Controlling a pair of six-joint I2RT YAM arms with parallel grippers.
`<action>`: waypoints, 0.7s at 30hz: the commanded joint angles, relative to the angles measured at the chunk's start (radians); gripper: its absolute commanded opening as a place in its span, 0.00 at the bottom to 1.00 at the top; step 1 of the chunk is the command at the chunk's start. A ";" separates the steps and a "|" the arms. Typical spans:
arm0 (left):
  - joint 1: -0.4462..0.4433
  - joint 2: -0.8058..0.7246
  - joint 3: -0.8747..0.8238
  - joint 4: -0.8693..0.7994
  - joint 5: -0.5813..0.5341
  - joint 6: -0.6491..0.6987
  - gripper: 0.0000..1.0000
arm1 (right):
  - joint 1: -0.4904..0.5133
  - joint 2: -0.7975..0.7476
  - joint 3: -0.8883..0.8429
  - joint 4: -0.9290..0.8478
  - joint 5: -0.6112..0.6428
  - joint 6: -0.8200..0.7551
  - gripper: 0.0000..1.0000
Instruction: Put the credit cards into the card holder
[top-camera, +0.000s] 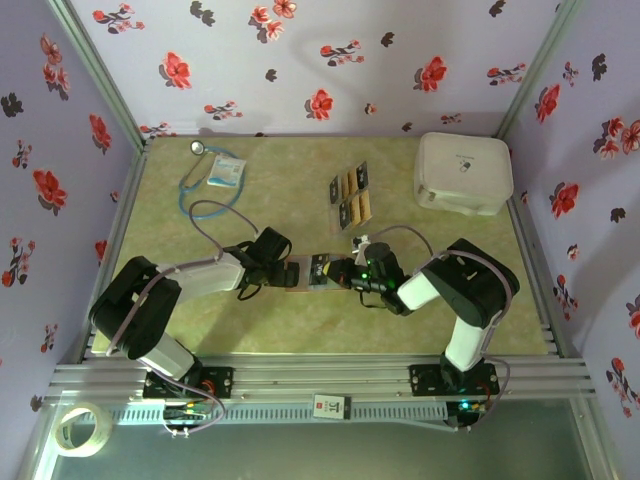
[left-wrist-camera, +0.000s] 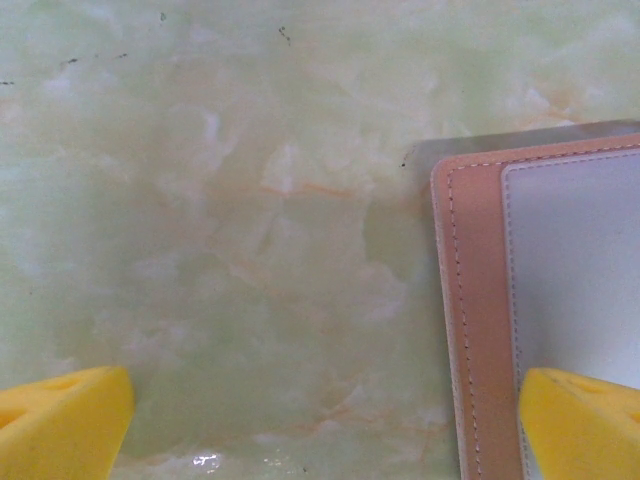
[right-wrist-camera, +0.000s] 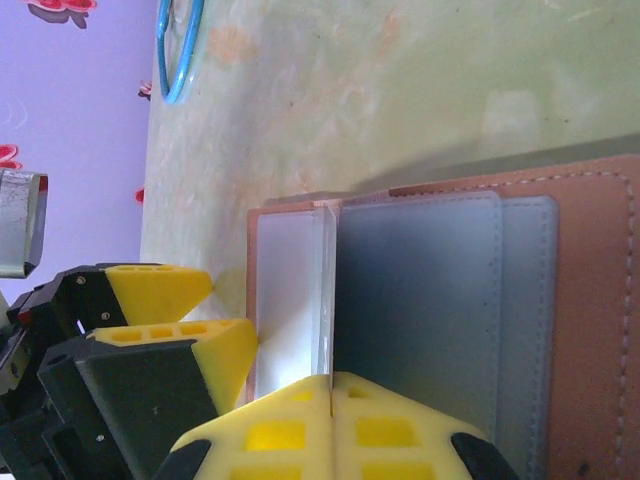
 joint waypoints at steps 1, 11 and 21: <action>0.003 0.012 -0.007 -0.020 -0.018 0.022 1.00 | 0.007 0.017 -0.017 0.019 -0.007 0.005 0.00; 0.003 0.013 -0.007 -0.017 -0.018 0.022 1.00 | 0.007 0.028 -0.015 0.020 -0.010 0.011 0.00; 0.003 0.014 -0.007 -0.015 -0.018 0.023 1.00 | 0.007 0.031 -0.020 0.010 -0.016 0.011 0.00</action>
